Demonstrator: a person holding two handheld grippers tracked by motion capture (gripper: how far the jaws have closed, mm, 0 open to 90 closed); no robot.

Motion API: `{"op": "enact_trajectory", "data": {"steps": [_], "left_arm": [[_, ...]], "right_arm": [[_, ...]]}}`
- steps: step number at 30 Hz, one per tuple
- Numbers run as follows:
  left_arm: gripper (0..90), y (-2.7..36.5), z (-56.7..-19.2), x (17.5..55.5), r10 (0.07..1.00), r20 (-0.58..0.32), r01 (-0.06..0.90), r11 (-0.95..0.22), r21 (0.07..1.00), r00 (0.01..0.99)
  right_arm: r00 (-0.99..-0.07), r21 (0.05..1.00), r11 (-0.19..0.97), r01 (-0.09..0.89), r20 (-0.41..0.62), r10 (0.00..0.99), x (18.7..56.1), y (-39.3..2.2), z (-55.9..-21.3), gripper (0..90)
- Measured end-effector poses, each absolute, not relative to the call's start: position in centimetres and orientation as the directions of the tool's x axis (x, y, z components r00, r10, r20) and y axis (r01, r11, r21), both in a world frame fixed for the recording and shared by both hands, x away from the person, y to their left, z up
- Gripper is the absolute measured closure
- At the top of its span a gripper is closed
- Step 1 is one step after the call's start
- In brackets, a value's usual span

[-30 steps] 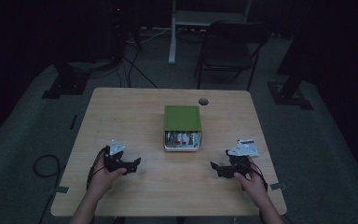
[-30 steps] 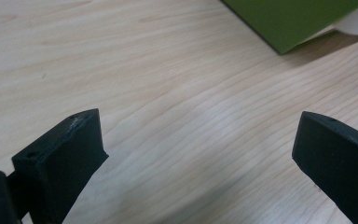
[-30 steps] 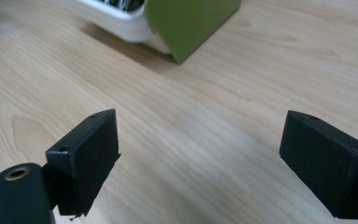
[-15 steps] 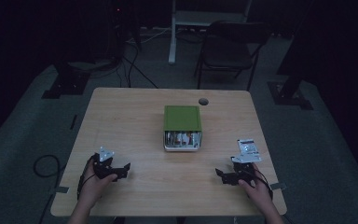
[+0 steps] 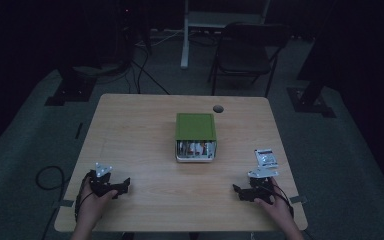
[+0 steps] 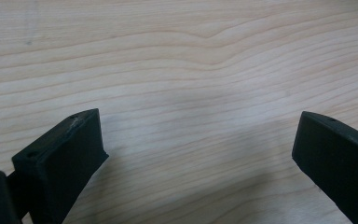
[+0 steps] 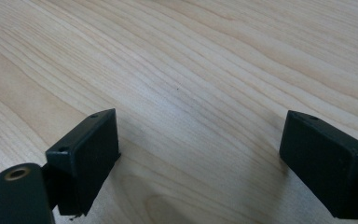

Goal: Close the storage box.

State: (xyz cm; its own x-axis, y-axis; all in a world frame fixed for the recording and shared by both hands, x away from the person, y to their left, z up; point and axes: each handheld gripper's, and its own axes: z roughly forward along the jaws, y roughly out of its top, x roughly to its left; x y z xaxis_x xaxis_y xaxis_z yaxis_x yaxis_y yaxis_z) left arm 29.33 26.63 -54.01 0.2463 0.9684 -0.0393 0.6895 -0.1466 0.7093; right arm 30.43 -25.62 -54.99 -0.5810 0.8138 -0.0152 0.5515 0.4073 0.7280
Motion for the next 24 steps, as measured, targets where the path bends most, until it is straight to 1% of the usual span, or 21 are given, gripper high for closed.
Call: {"op": "enact_trajectory", "data": {"steps": [6,11,15,22,24], "left_arm": [[2.5,27.1,-54.42,29.32,0.975,-0.039,0.712,-0.13,0.69,0.217],[2.4,27.22,-54.51,29.33,0.98,-0.022,0.71,-0.127,0.693,0.197],[2.5,27.09,-54.59,29.39,0.983,0.012,0.713,-0.143,0.686,0.186],[2.4,26.96,-54.61,29.33,0.985,0.012,0.715,-0.132,0.687,0.17],[2.4,26.8,-54.62,29.35,0.989,0.012,0.717,-0.116,0.688,0.149]], "right_arm": [[-0.591,0.722,0.405,0.561,0.007,0.807,30.48,-25.56,-55.02,11.3],[-0.591,0.722,0.404,0.561,0.008,0.807,30.48,-25.56,-55.02,11.3],[-0.591,0.722,0.404,0.561,0.008,0.807,30.48,-25.56,-55.02,11.2],[-0.582,0.722,0.398,0.565,0.007,0.813,30.66,-25.29,-55.02,11.3],[-0.582,0.723,0.399,0.564,0.006,0.813,30.67,-25.28,-55.02,11.3]]}}
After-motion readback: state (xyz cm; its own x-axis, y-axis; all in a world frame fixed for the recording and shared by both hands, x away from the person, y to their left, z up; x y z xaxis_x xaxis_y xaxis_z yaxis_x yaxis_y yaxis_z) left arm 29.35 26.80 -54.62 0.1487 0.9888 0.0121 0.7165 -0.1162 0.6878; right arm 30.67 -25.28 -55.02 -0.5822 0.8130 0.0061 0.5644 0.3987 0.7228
